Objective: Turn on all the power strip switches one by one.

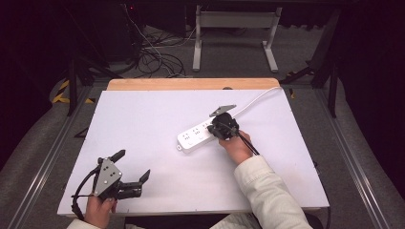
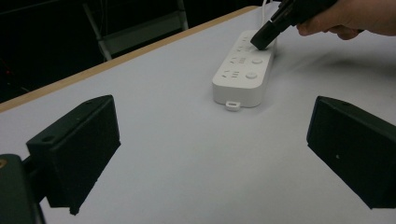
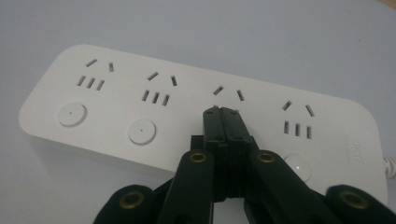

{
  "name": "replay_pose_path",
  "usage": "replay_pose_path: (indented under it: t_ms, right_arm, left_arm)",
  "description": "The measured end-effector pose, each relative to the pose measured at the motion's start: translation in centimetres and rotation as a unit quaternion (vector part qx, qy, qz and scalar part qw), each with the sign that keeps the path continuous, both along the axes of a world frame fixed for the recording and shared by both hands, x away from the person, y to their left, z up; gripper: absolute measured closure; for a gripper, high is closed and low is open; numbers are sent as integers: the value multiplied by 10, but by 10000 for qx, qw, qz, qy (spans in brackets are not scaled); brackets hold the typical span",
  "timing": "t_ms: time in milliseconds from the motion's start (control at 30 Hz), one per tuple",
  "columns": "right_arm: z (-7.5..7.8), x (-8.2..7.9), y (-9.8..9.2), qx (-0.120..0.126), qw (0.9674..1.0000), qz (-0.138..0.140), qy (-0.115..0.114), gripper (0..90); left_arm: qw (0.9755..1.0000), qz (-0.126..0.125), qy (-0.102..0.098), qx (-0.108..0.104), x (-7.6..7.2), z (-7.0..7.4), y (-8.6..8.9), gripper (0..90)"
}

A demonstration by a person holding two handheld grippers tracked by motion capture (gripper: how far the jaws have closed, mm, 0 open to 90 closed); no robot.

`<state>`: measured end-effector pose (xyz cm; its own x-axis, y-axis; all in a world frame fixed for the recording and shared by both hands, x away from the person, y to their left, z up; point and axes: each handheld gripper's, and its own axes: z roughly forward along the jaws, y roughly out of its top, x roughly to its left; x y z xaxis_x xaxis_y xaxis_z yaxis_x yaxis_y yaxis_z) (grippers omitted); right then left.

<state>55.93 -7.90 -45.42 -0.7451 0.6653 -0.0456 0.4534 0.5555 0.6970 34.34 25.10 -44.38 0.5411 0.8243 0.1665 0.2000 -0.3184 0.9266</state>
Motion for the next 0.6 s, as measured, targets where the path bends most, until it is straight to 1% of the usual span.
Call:
replay_pose_path:
  t_ms: [167, 533, 600]
  right_arm:
    - [-2, 1, -2, 108, 9999, -44, 34, 900]
    - [-3, -3, 1, 22, 9999, -102, -86, 900]
    - [-2, -4, 3, -64, 9998, -107, -135, 900]
  left_arm:
    - [10000, -13, 18, 7, 0, 0, 0, 31]
    - [10000, -30, 24, -2, -1, 0, -1, 31]
    - [10000, -31, 22, 2, -1, 0, -1, 31]
